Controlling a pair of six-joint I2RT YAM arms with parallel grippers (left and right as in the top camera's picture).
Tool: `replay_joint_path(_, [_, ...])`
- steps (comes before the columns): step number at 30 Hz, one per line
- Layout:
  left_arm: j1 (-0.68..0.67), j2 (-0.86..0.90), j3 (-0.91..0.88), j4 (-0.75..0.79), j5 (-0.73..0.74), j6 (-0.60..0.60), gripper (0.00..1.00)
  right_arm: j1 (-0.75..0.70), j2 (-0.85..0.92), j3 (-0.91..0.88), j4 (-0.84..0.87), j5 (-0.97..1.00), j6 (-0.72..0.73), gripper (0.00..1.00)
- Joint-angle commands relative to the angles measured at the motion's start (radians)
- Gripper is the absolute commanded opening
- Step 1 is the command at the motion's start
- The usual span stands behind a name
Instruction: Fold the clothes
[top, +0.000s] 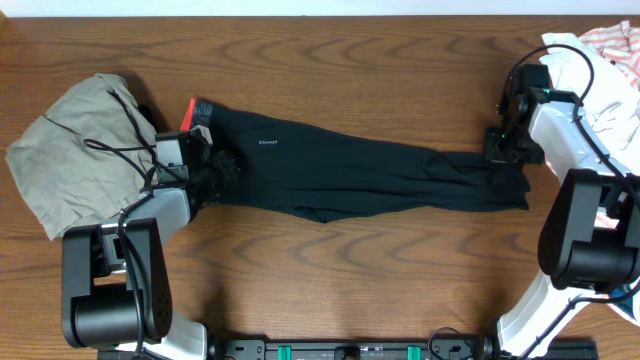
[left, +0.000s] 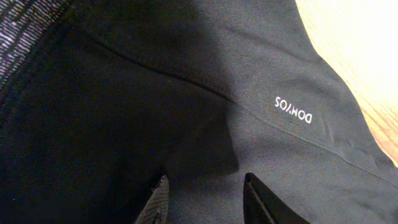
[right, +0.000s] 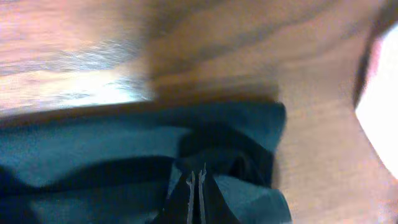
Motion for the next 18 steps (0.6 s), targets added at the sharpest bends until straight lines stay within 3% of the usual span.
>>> replay_joint_path(1, [0.003,0.011,-0.018,-0.036,-0.050,0.017,0.40,-0.051,-0.089,0.008,-0.023,0.074,0.174,0.01])
replay_joint_path(12, [0.003,0.011,-0.018,-0.035,-0.050,0.017,0.40,-0.114,-0.138,0.008,0.002,0.082,0.217,0.02])
replay_joint_path(13, [0.003,0.011,-0.018,-0.035,-0.050,0.017,0.40,-0.114,-0.138,0.008,0.015,0.082,0.218,0.09])
replay_joint_path(15, [0.003,0.011,-0.018,-0.035,-0.050,0.017,0.40,-0.114,-0.138,0.008,0.042,0.082,0.214,0.36])
replay_joint_path(16, [0.003,0.011,-0.018,-0.035,-0.050,0.017,0.40,-0.114,-0.138,0.008,0.049,0.083,0.214,0.43])
replay_joint_path(18, [0.003,0.011,-0.018,-0.036,-0.050,0.017,0.40,-0.115,-0.138,0.008,0.047,0.083,0.203,0.47])
